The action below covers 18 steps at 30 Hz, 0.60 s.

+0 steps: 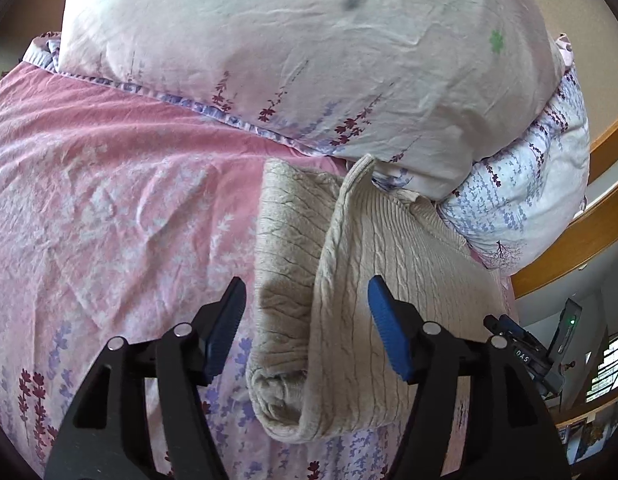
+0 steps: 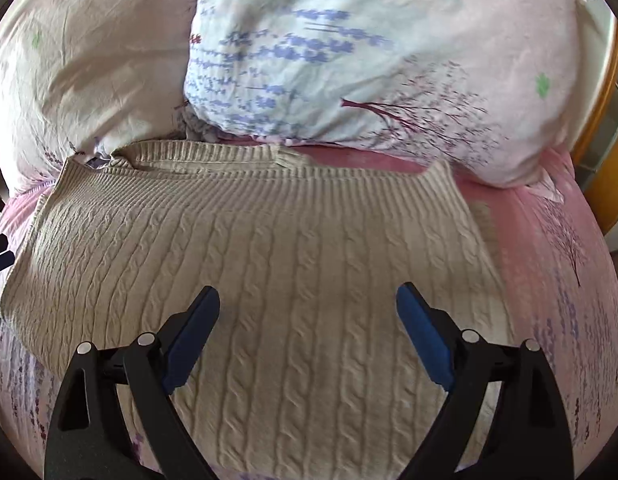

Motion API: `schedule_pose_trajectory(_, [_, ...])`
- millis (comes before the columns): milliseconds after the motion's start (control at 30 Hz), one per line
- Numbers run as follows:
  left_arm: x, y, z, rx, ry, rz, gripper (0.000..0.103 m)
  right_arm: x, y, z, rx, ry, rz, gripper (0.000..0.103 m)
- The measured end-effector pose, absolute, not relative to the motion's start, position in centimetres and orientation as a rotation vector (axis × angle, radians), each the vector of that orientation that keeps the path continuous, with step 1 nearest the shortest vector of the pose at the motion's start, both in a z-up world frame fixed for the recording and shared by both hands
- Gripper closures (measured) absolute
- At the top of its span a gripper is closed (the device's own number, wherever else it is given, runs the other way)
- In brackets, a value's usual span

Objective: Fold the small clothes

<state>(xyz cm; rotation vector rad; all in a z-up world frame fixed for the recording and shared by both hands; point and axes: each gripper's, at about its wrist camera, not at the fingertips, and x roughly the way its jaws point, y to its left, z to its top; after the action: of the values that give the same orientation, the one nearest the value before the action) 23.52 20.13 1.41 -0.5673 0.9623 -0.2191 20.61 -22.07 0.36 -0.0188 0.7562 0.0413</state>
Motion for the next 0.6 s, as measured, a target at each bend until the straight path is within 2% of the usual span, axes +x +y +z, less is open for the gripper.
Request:
schedule_pose_trajectory(100, [24.2,20.2,0.7,-0.594,0.988,-0.225,0.035,21.2,-21.1,-0.1,-0.018,0.769,0.046,0.011])
schedule_pose_trajectory(467, [26.7,18.9,-0.5,-0.643,1.003,-0.238,0.037,21.2,-20.9,-0.8,-0.021,0.767,0.024,0.007])
schedule_pose_trajectory(533, [26.9,18.5,-0.6,-0.656,1.003,-0.232,0.045,21.2,-20.8,-1.0,-0.018,0.764,0.017,0.006])
schedule_pose_trajectory(600, [26.9,18.2,-0.7,-0.679,0.999,-0.233,0.048,21.3,-20.9,-1.1,-0.011,0.764,0.017,0.005])
